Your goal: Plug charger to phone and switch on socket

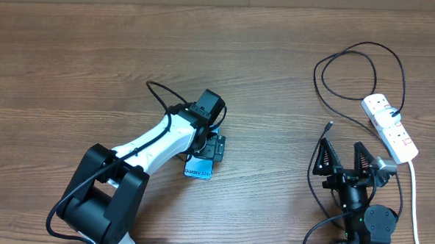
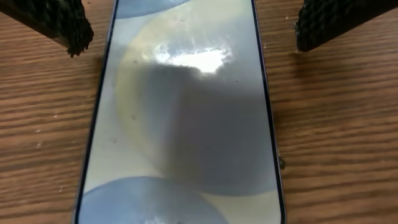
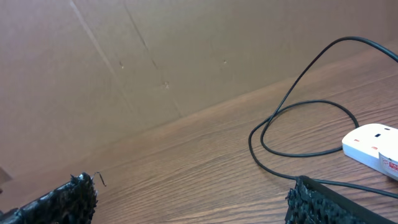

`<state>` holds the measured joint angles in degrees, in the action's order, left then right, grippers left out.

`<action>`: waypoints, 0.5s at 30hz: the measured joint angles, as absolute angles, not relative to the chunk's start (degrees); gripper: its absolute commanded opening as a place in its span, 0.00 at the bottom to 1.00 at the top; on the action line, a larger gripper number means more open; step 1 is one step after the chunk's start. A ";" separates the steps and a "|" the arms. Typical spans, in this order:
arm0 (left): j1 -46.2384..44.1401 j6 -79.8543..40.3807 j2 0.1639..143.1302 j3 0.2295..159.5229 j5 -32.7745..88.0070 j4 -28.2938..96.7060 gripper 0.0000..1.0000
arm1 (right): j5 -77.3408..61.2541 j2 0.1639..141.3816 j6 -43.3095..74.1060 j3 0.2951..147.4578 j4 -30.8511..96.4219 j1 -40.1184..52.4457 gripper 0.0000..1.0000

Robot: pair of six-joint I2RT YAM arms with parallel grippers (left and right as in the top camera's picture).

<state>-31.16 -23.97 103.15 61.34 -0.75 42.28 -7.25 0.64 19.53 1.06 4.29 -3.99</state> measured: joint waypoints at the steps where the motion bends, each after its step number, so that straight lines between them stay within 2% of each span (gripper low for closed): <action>1: -31.16 -24.03 103.15 61.21 -0.75 42.00 1.00 | -7.25 0.62 19.49 1.06 4.32 -3.99 1.00; 15: -31.16 -25.02 103.15 59.46 -0.71 39.33 0.98 | -7.27 0.62 19.51 1.06 4.29 -3.99 1.00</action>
<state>-31.16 -25.02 103.15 59.46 -0.71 39.33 -7.27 0.62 19.51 1.06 4.29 -3.99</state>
